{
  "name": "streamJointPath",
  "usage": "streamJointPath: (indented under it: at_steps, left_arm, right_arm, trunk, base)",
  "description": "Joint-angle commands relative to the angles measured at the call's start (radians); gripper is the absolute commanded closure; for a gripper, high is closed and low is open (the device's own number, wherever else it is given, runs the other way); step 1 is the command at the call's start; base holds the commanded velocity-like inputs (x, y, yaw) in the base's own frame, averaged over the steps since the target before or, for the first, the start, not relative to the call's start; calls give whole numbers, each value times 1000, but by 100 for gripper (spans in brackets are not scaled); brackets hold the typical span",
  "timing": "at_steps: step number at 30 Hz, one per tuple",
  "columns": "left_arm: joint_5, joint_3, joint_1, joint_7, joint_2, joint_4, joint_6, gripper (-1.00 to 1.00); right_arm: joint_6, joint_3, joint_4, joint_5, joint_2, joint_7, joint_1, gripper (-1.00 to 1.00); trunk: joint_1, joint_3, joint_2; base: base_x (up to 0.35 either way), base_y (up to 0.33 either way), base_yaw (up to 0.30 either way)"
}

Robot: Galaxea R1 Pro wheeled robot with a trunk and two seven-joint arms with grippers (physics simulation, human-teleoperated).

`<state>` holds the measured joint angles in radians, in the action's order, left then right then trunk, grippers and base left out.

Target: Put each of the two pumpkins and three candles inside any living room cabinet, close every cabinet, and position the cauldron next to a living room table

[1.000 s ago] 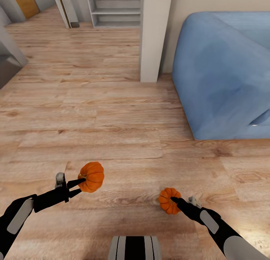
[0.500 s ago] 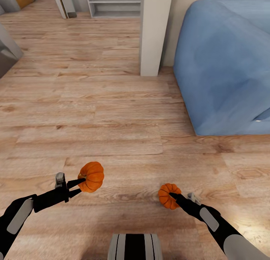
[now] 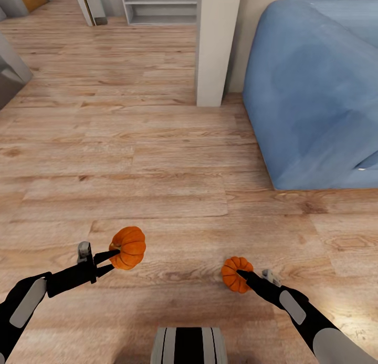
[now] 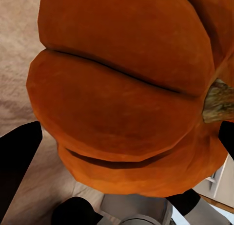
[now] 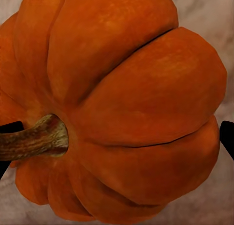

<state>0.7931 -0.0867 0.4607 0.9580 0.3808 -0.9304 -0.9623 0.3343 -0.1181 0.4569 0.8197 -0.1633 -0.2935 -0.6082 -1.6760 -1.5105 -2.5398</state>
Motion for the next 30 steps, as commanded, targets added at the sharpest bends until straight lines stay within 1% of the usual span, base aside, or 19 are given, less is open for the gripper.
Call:
streamJointPath:
  at_steps: [1, 12, 17, 20, 22, 25, 30]
  left_arm:
    - [0, 0, 1, 2, 0, 0, -4, 100]
    - [0, 0, 1, 2, 0, 0, -4, 100]
    - [0, 0, 1, 2, 0, 0, -4, 100]
    - [0, 1, 1, 2, 0, 0, -4, 100]
    - [0, 1, 1, 2, 0, 0, -4, 100]
    - [0, 1, 1, 2, 0, 0, -4, 100]
    - [0, 1, 1, 2, 0, 0, -4, 100]
  right_arm:
    - [2, -3, -43, -7, 16, 53, 1, -100]
    - [1, -3, -42, -11, 16, 49, 1, -100]
    - [2, -3, -40, -11, 17, 35, 1, -100]
    - [2, -10, -39, -11, 17, 30, 1, -100]
    - [2, -24, -38, -10, 16, 17, 1, -100]
    - [2, -36, -39, -11, 16, -28, 1, -100]
    - [2, -38, -40, -11, 16, -41, 1, -100]
  trunk:
    - [0, -1, 0]
    - [0, -1, 0]
    - [0, -1, 0]
    - [0, -1, 0]
    - [0, -1, 0]
    - [0, -1, 0]
    - [0, -1, 0]
  base:
    - [0, 6, 0]
    - [0, 1, 0]
    - [0, 0, 0]
    - [0, 0, 0]
    - [0, 0, 0]
    - [0, 0, 0]
    - [0, 0, 0]
